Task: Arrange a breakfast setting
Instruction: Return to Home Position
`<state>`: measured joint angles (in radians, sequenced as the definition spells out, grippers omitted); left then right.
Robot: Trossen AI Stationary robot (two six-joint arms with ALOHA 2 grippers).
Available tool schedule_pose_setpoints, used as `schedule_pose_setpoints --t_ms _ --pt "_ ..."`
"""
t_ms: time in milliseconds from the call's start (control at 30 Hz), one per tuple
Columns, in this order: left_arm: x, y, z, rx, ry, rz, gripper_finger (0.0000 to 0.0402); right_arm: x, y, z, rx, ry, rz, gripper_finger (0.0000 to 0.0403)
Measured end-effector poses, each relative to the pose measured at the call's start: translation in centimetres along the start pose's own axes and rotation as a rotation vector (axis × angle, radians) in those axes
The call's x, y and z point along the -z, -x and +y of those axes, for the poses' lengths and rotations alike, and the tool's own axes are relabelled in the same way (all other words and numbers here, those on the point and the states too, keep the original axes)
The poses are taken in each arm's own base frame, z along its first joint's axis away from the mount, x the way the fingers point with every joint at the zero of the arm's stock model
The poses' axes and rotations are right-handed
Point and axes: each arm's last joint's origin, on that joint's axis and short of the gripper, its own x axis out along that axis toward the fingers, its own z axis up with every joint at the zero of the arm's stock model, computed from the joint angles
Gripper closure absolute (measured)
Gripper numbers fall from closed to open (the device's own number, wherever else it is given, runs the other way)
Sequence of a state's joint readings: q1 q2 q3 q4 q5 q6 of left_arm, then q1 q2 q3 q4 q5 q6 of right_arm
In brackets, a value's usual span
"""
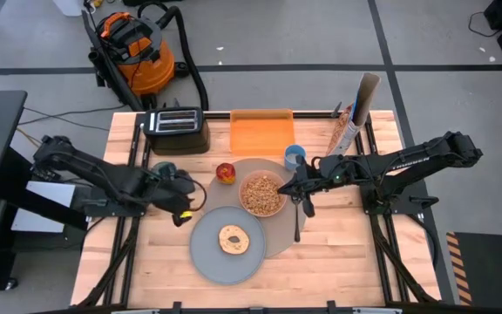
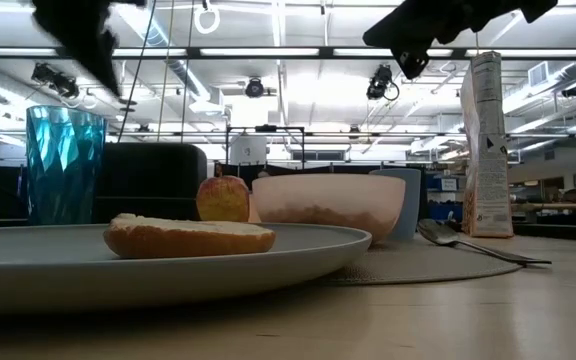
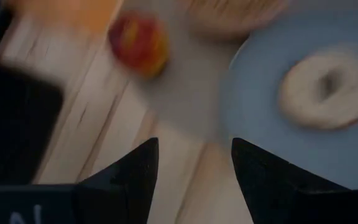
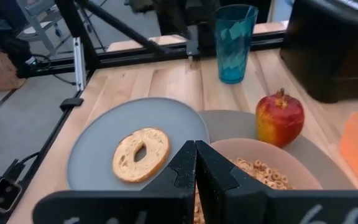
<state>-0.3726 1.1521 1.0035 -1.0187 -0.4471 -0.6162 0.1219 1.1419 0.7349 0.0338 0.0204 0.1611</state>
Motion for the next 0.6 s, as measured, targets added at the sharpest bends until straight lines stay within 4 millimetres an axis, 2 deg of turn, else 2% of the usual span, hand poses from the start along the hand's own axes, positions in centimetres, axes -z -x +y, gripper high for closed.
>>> schedule_pose_setpoints --t_ms 167,267,333,433,600 --pt "-1.6 3.7 -0.8 0.215 -0.124 -0.320 0.0191 -0.5 0.0 -0.1 0.066 0.013 -0.056 0.0390" --pt "-1.6 5.8 -0.4 0.289 -0.166 -0.453 0.0191 -1.1 0.1 -0.1 0.075 0.038 -0.119 0.0391" --pt "-1.4 6.5 0.0 0.334 -0.153 -0.537 0.0191 -1.7 0.2 0.1 0.068 0.061 -0.182 0.0392" --pt "-0.5 6.1 0.2 0.467 -0.132 -0.643 0.0191 -2.5 0.4 0.2 0.066 0.090 -0.271 0.0392" --pt "2.0 3.4 0.6 0.655 -0.086 -0.764 0.0191 -3.9 2.0 0.5 0.033 0.120 -0.389 0.0392"
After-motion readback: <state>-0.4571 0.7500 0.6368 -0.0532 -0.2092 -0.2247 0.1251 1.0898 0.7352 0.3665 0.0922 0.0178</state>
